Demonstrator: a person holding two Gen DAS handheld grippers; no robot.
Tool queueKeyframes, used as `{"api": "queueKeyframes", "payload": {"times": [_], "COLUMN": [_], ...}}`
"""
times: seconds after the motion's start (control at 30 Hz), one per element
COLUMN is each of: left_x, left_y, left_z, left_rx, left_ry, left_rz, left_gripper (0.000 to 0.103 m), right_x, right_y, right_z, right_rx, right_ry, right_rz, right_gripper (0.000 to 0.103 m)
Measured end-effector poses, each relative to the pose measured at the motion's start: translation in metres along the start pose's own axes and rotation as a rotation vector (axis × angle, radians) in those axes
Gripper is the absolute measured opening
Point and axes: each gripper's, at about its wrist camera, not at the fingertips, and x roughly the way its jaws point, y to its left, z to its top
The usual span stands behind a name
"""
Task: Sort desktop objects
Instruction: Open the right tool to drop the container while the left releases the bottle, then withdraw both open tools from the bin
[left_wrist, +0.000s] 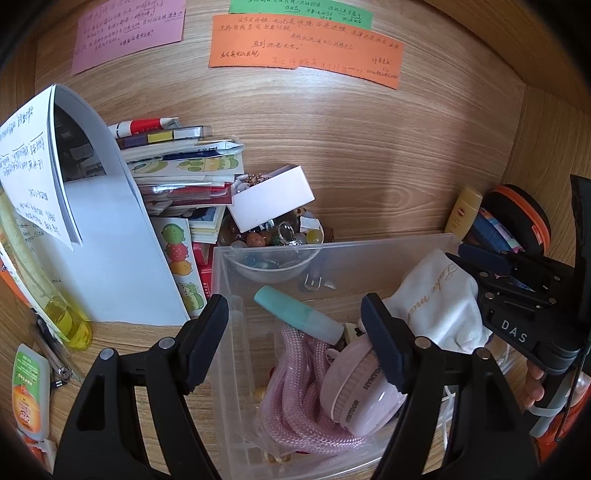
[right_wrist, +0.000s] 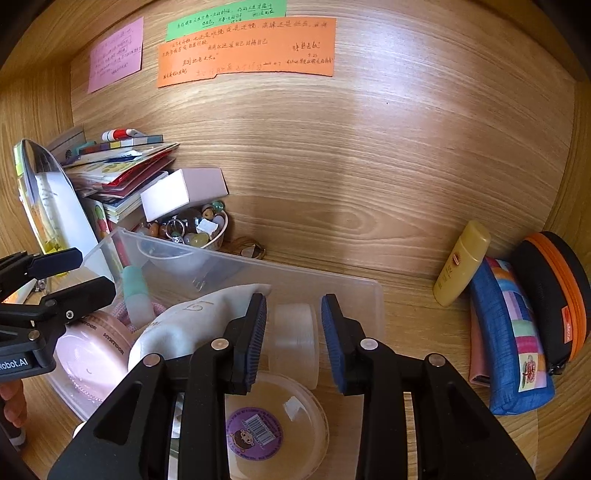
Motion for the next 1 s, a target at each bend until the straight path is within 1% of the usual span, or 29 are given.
{"api": "queueKeyframes", "payload": {"times": [0.07,0.23,0.3,0.4,0.5,0.57,0.7,0.73,0.83,0.9,1.0], "left_x": [-0.001,-0.004,-0.006,-0.007,-0.008,-0.009,-0.012,-0.013,-0.015,-0.02,-0.029], "left_y": [0.002,0.004,0.004,0.003,0.0,0.0,0.001,0.002,0.004,0.006,0.007], "left_z": [0.001,0.002,0.002,0.002,0.002,0.002,0.002,0.002,0.002,0.002,-0.001], "left_rx": [0.004,-0.003,-0.003,0.007,0.018,0.02,0.006,0.002,-0.012,-0.02,-0.02], "left_ry": [0.002,-0.001,-0.007,-0.02,-0.025,-0.025,-0.035,-0.032,-0.019,-0.02,-0.028], "left_rz": [-0.002,-0.013,-0.013,-0.007,0.0,0.007,0.032,0.033,0.026,0.019,0.023], "left_gripper": [0.074,0.075,0.078,0.084,0.087,0.089,0.096,0.096,0.096,0.097,0.099], "right_x": [-0.001,-0.002,-0.004,-0.005,-0.009,-0.014,-0.029,-0.033,-0.045,-0.054,-0.069], "right_y": [-0.002,-0.005,-0.007,-0.012,-0.019,-0.021,-0.021,-0.02,-0.016,-0.014,-0.009], "right_z": [0.001,0.002,0.002,0.004,0.006,0.008,0.011,0.01,0.008,0.005,-0.004], "right_rx": [0.007,0.022,0.032,0.057,0.088,0.102,0.092,0.09,0.084,0.075,0.045], "right_ry": [-0.001,-0.005,-0.007,0.002,-0.012,-0.027,-0.055,-0.059,-0.063,-0.063,-0.074], "right_rz": [-0.004,-0.011,-0.011,-0.002,0.024,0.032,0.034,0.036,0.068,0.09,0.086], "right_gripper": [0.037,0.045,0.049,0.059,0.066,0.075,0.077,0.078,0.083,0.084,0.084]}}
